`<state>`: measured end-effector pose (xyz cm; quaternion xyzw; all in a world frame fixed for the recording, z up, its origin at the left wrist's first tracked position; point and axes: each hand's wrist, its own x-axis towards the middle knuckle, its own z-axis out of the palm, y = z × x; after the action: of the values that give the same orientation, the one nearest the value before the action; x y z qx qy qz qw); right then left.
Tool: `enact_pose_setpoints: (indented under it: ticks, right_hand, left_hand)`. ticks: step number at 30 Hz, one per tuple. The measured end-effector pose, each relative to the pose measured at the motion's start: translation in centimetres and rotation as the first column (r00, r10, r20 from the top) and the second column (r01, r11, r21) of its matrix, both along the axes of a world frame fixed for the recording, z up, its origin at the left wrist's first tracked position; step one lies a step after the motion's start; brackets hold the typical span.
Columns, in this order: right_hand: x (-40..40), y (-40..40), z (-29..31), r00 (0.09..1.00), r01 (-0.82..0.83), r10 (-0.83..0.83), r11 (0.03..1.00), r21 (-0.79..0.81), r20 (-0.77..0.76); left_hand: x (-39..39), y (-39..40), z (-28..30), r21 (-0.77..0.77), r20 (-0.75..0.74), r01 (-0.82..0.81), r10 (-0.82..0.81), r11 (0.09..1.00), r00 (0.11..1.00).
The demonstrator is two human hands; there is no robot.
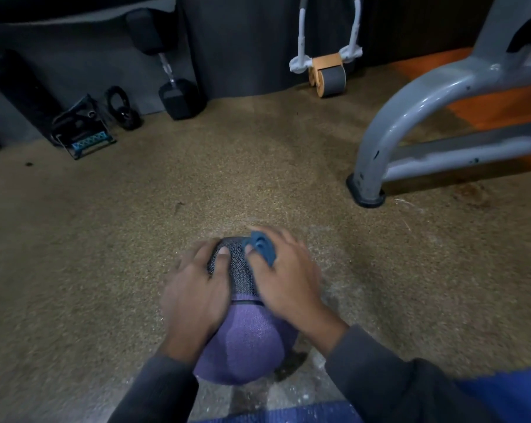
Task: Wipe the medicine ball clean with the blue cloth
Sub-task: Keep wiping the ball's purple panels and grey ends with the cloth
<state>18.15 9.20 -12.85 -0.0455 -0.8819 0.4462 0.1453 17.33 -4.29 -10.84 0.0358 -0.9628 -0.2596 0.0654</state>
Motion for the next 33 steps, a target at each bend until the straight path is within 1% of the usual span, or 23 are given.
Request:
enact_pose_setpoints:
  ticks: [2, 4, 6, 7, 8, 10, 12, 13, 14, 15, 16, 17, 18, 19, 20, 22, 24, 26, 28, 29, 30, 31, 33]
  right_hand:
    - [0.0, 1.5, -2.5, 0.993, 0.103, -0.087, 0.970, -0.219, 0.080]
    - [0.6, 2.5, -4.6, 0.959, 0.250, -0.156, 0.860, -0.446, 0.236]
    - [1.4, 3.1, -5.6, 0.908, 0.374, -0.190, 0.769, -0.519, 0.373]
    - [1.7, 3.1, -5.5, 0.904, 0.392, -0.225, 0.776, -0.494, 0.364]
    - [2.1, 2.9, -5.1, 0.923, 0.363, -0.250, 0.819, -0.444, 0.294]
    - [3.4, 1.4, -3.1, 0.978, 0.210, -0.202, 0.946, -0.248, 0.060]
    - [4.4, -0.1, -1.9, 0.985, 0.123, -0.129, 0.991, -0.061, -0.114]
    - [4.4, -0.2, -1.9, 0.980, 0.118, -0.123, 0.992, -0.042, -0.157]
    - [4.2, -0.1, -2.8, 0.976, 0.124, -0.139, 0.987, -0.098, -0.170]
    - [3.9, 0.3, -4.1, 0.977, 0.146, -0.175, 0.965, -0.219, -0.121]
    - [3.5, 0.9, -5.4, 0.975, 0.200, -0.221, 0.897, -0.395, -0.009]
    - [3.1, 1.4, -6.9, 0.958, 0.287, -0.240, 0.781, -0.555, 0.157]
    - [2.9, 1.8, -8.2, 0.918, 0.391, -0.233, 0.672, -0.629, 0.322]
    - [3.1, 1.9, -8.9, 0.870, 0.478, -0.234, 0.614, -0.628, 0.434]
    - [3.5, 1.8, -9.3, 0.847, 0.516, -0.256, 0.608, -0.603, 0.466]
    - [4.6, 0.7, -8.4, 0.875, 0.479, -0.312, 0.673, -0.564, 0.371]
    - [5.8, -0.5, -5.8, 0.941, 0.335, -0.316, 0.808, -0.486, 0.123]
    - [6.0, -1.4, -3.1, 0.970, 0.205, -0.228, 0.955, -0.214, -0.088]
    - [5.1, -1.3, -2.1, 0.980, 0.111, -0.109, 0.994, 0.003, -0.167]
    - [4.7, -1.0, -2.5, 0.980, 0.083, -0.082, 0.997, -0.002, -0.184]
    - [4.3, -0.7, -3.1, 0.980, 0.079, -0.092, 0.994, -0.082, -0.178]
    - [4.1, -0.3, -4.0, 0.982, 0.096, -0.128, 0.973, -0.212, -0.142]
    - [3.8, 0.5, -5.7, 0.980, 0.188, -0.195, 0.839, -0.510, 0.041]
  left_hand:
    - [0.0, 0.2, -0.3, -0.018, 0.007, 0.006, -0.006, 1.000, 1.000]
    - [0.2, 0.4, -0.4, -0.025, -0.005, 0.029, -0.029, 0.999, 1.000]
    - [0.5, 0.9, -0.4, -0.044, -0.022, 0.057, -0.058, 0.997, 0.998]
    - [0.7, 1.2, -0.3, -0.053, -0.027, 0.068, -0.070, 0.996, 0.997]
    - [0.7, 1.3, -0.2, -0.063, -0.030, 0.082, -0.084, 0.995, 0.996]
    - [0.6, 1.0, -0.1, -0.067, -0.032, 0.111, -0.113, 0.992, 0.993]
    - [0.6, 0.2, -0.2, -0.023, -0.032, 0.143, -0.143, 0.989, 0.989]
    - [0.5, -0.3, -0.3, 0.007, -0.037, 0.148, -0.148, 0.989, 0.988]
    - [0.6, -0.6, -0.4, 0.033, -0.044, 0.149, -0.148, 0.988, 0.988]
    - [0.7, -1.0, -0.5, 0.052, -0.052, 0.150, -0.147, 0.987, 0.988]
    - [0.8, -1.2, -0.6, 0.061, -0.062, 0.151, -0.147, 0.987, 0.987]
    - [0.9, -1.4, -0.7, 0.064, -0.070, 0.157, -0.152, 0.986, 0.986]
    - [1.1, -1.6, -0.8, 0.063, -0.076, 0.170, -0.165, 0.983, 0.983]
    - [1.3, -1.8, -0.8, 0.060, -0.081, 0.194, -0.189, 0.979, 0.979]
    - [1.4, -2.1, -0.8, 0.051, -0.085, 0.230, -0.225, 0.972, 0.971]
    - [1.2, -2.9, -0.9, 0.044, -0.085, 0.299, -0.294, 0.953, 0.952]
    - [0.9, -3.6, -1.0, 0.076, -0.075, 0.365, -0.360, 0.928, 0.930]
    - [0.6, -4.4, -1.1, 0.095, -0.093, 0.425, -0.417, 0.900, 0.904]
    - [0.6, -5.0, -1.2, 0.088, -0.118, 0.481, -0.470, 0.872, 0.875]
    - [0.7, -5.3, -1.2, 0.072, -0.131, 0.507, -0.495, 0.859, 0.859]
    - [0.9, -5.6, -1.2, 0.052, -0.142, 0.532, -0.521, 0.845, 0.842]
    - [1.1, -5.8, -1.1, 0.035, -0.155, 0.551, -0.540, 0.834, 0.827]
    - [1.4, -6.0, -0.8, 0.012, -0.153, 0.558, -0.550, 0.830, 0.821]
